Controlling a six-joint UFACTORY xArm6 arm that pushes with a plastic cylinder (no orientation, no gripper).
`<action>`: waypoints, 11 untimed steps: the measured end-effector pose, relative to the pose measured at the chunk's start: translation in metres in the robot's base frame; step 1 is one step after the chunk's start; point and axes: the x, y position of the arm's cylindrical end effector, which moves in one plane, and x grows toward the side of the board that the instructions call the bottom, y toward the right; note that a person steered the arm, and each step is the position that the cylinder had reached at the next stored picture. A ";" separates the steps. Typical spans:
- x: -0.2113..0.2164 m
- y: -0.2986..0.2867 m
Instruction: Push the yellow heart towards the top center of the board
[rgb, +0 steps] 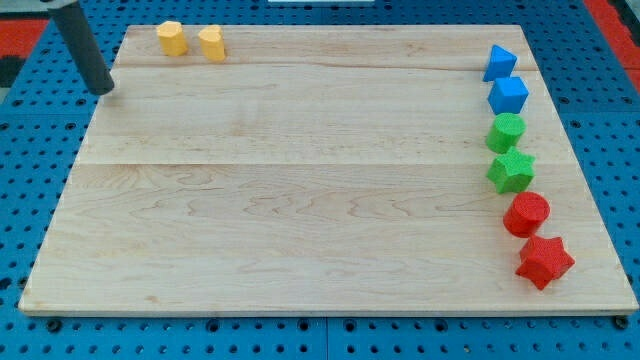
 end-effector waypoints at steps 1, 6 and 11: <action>-0.044 -0.006; -0.088 0.187; -0.068 0.384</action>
